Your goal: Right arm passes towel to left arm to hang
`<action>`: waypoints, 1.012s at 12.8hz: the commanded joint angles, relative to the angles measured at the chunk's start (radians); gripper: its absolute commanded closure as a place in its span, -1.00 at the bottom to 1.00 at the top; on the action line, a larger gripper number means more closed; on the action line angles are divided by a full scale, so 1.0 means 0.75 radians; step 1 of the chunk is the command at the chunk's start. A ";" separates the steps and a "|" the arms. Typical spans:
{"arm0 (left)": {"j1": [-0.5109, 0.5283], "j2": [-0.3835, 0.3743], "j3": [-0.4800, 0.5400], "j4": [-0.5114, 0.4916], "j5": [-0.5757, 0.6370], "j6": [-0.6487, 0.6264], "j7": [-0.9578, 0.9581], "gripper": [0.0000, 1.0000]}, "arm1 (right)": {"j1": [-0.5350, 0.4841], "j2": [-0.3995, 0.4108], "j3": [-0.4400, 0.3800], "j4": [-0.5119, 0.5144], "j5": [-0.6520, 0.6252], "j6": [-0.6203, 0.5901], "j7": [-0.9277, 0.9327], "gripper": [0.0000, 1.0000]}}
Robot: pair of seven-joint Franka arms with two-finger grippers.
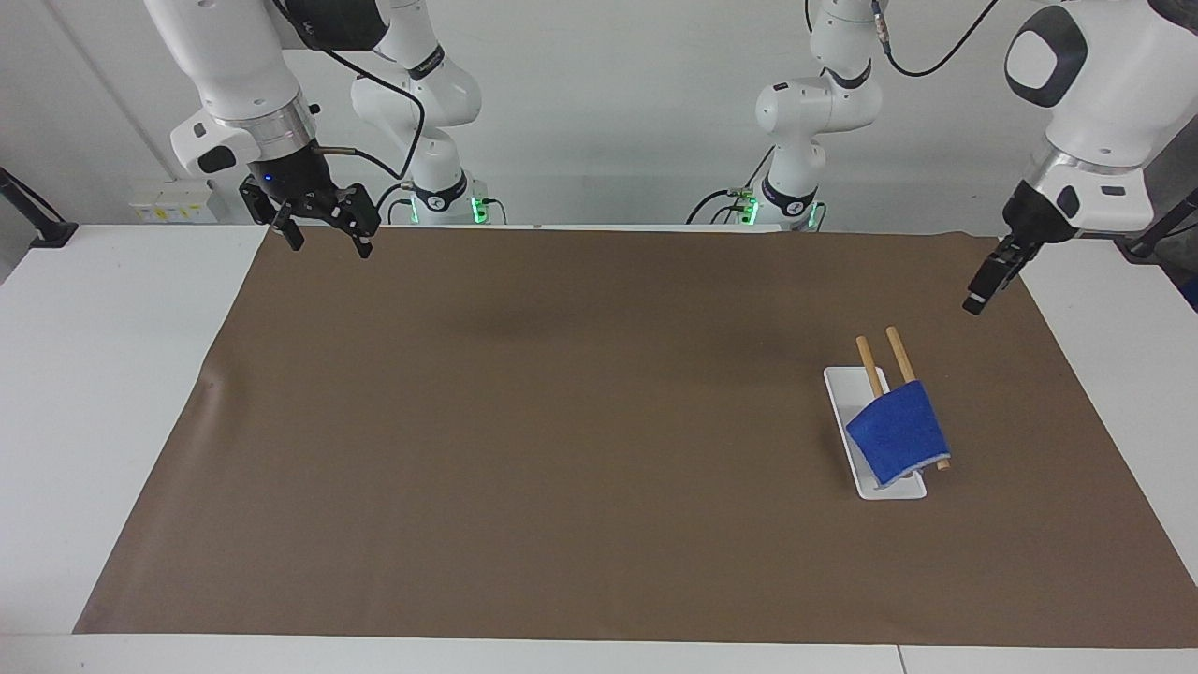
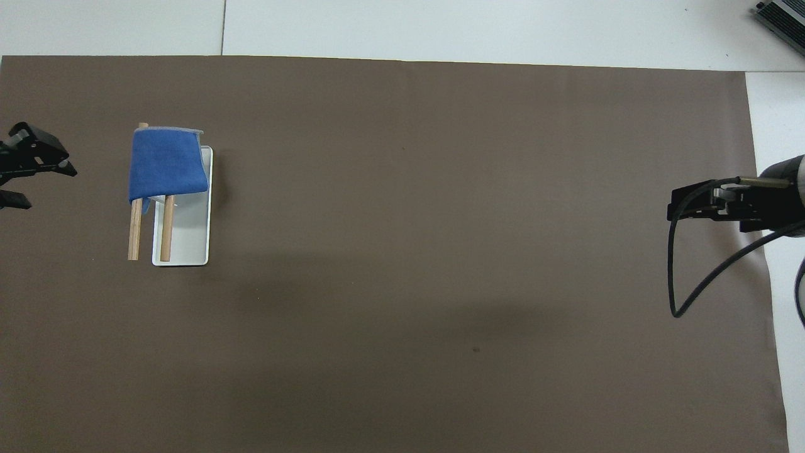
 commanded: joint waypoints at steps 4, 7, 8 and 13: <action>-0.009 -0.006 0.021 0.026 0.032 -0.137 0.439 -0.49 | 0.004 -0.020 -0.009 -0.021 -0.007 -0.013 -0.028 -1.00; -0.009 -0.006 -0.010 0.026 0.028 -0.146 0.566 -0.53 | 0.004 -0.020 -0.009 -0.021 -0.007 -0.013 -0.028 -1.00; -0.013 -0.008 -0.018 0.024 0.022 -0.142 0.576 -0.62 | 0.004 -0.020 -0.009 -0.021 -0.007 -0.013 -0.028 -1.00; -0.030 -0.024 -0.035 -0.009 0.016 -0.113 0.578 -1.00 | 0.004 -0.020 -0.009 -0.021 -0.007 -0.013 -0.034 -1.00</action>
